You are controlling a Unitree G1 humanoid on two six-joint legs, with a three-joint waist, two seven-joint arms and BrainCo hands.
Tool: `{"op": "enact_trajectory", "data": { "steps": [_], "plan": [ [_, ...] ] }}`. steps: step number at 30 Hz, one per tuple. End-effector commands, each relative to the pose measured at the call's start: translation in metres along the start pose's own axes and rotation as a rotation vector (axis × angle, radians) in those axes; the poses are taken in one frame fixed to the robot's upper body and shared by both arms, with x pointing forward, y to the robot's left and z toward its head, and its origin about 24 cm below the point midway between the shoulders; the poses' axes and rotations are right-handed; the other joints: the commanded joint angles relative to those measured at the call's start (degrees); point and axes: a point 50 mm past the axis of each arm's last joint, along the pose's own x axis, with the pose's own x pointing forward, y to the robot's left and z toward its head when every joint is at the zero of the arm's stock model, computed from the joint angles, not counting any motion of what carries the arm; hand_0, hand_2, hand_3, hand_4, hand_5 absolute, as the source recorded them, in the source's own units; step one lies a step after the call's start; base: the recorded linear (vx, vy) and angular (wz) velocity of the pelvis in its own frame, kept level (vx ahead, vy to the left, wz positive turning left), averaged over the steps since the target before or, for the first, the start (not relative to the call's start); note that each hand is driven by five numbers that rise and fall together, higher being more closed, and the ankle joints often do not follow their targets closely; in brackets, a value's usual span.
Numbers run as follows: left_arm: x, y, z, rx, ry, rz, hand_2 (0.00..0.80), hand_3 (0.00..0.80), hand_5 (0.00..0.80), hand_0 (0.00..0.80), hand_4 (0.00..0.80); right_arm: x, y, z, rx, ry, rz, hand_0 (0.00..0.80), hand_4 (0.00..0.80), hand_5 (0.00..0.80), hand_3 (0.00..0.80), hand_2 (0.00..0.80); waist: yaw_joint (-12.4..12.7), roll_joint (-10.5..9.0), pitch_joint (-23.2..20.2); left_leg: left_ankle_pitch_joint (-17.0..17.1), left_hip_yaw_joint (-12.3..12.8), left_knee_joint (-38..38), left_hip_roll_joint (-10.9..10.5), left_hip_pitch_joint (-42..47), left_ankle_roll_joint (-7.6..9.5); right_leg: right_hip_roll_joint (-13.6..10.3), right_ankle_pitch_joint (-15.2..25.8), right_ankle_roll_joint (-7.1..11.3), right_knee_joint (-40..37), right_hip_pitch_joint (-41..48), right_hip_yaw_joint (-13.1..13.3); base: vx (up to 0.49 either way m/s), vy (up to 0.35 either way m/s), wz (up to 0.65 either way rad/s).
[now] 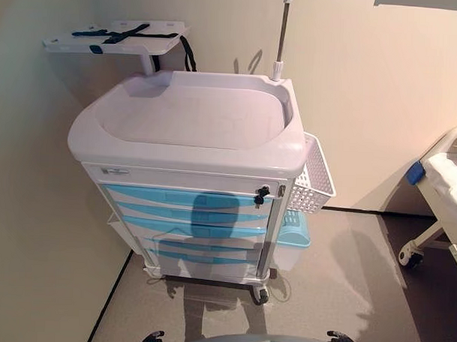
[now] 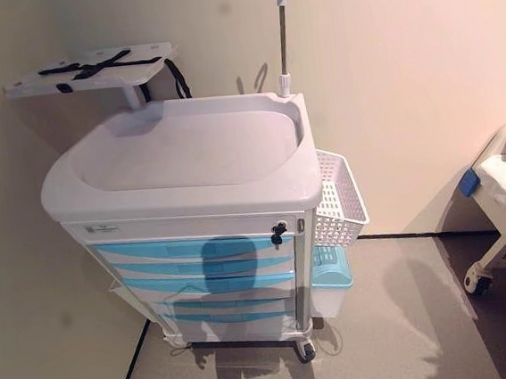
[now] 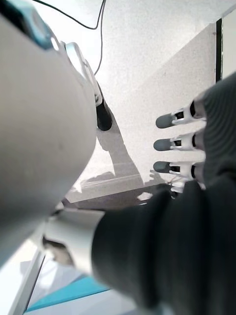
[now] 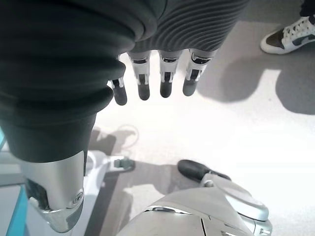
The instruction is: Open the drawer and pick up the medicine
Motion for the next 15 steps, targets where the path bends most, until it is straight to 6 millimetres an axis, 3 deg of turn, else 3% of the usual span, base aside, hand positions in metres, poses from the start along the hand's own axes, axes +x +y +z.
{"op": "enact_trajectory", "data": {
  "steps": [1,15],
  "plan": [
    [0.0033,0.0027,0.0163,-0.023,-0.024,0.013,0.000,0.000,0.000,0.000,0.000,0.0041,0.0091,0.0264,-0.029,-0.057,0.020,0.000,0.000,0.000,0.000,0.000,0.33,-3.12,2.99,-2.78,2.92,0.31,-3.63,0.89,1.86,-1.56,-3.12,4.44,0.51,0.91,0.08,0.000,0.000,0.00],
    [0.0034,0.0067,0.0161,-0.142,-0.020,0.035,0.000,0.000,0.000,0.000,0.000,0.0044,0.0062,0.0270,-0.023,-0.052,0.010,0.000,0.000,0.000,0.000,0.000,0.49,-3.12,3.54,-2.85,2.37,0.31,-4.00,0.61,2.10,-1.69,-3.07,4.37,0.51,1.02,-0.10,0.000,0.000,0.00]
  ]
}}
